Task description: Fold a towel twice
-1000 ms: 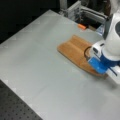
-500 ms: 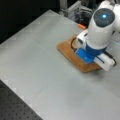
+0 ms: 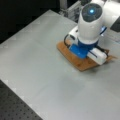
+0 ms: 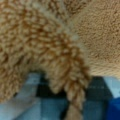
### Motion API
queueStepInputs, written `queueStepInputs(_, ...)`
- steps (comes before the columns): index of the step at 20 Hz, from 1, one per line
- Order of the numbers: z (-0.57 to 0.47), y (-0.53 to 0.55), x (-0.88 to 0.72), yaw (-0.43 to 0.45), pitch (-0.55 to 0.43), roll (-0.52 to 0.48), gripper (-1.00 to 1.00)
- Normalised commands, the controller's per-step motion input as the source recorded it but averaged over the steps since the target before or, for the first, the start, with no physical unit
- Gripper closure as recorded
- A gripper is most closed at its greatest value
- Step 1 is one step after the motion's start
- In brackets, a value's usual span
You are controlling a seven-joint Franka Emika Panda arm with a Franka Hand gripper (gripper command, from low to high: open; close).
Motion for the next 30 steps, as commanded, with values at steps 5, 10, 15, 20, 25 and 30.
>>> queueStepInputs(5,0.08,-0.46,-0.10,0.098,0.085,0.138,1.00)
queueStepInputs(10,0.06,-0.41,-0.09,0.153,0.062,0.096,1.00)
queueStepInputs(15,0.08,-0.38,-0.05,0.180,0.060,0.036,1.00)
queueStepInputs(20,0.07,-0.44,0.04,0.247,0.065,-0.015,1.00)
queueStepInputs(25,0.00,-0.44,0.14,0.247,0.054,-0.036,1.00)
queueStepInputs(30,-0.03,-0.33,0.21,0.256,0.040,-0.041,1.00)
